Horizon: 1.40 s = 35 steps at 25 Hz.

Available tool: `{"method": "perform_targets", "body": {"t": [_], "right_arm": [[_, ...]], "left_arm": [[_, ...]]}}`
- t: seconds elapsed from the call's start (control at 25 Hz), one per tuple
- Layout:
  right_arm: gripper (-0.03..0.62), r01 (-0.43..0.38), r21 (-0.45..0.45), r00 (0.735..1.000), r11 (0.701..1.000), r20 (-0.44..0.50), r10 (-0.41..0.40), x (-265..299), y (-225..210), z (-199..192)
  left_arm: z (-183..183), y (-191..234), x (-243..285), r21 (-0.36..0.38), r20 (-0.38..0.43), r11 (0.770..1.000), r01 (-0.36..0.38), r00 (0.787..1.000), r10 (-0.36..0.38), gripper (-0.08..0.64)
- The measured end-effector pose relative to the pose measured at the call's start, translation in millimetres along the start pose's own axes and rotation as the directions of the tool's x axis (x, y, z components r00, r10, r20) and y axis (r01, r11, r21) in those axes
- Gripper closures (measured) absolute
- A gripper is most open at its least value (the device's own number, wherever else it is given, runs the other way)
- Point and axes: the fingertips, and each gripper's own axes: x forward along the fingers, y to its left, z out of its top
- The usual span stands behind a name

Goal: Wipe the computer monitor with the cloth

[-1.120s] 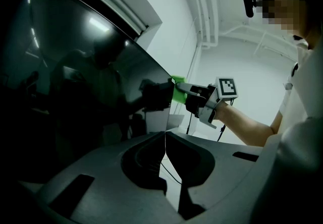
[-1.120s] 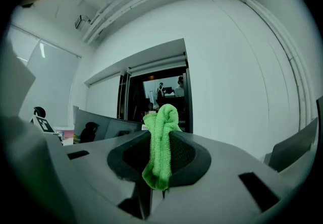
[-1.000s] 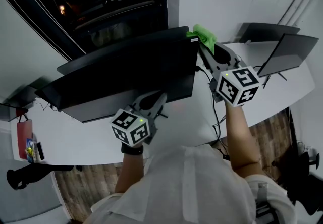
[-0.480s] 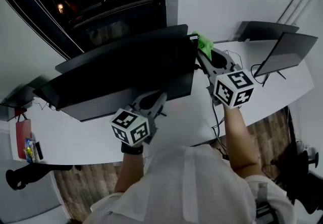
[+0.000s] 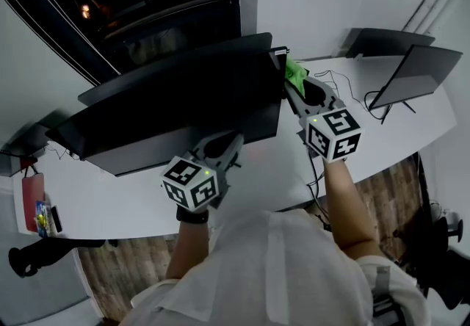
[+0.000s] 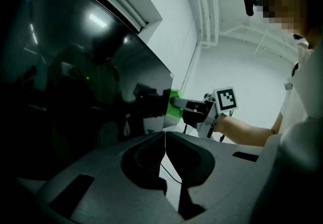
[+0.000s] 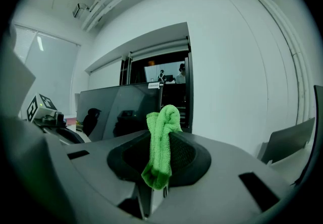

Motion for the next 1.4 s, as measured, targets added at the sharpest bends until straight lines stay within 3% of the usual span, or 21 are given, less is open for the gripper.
{"method": "perform_targets", "body": {"t": [0.76,1.4], "right_arm": [[0.518,-0.02,0.033,0.988,0.999,-0.151,0.024,4,8,-74],[0.518,-0.035,0.038,0.958,0.999,-0.283,0.044,5,16,-140]], "left_arm": [[-15,4,15,-0.013,-0.029,1.0,0.025,0.999,-0.025,0.543],[-34,9,25,-0.044,-0.058,0.999,0.027,0.998,-0.029,0.543]]}}
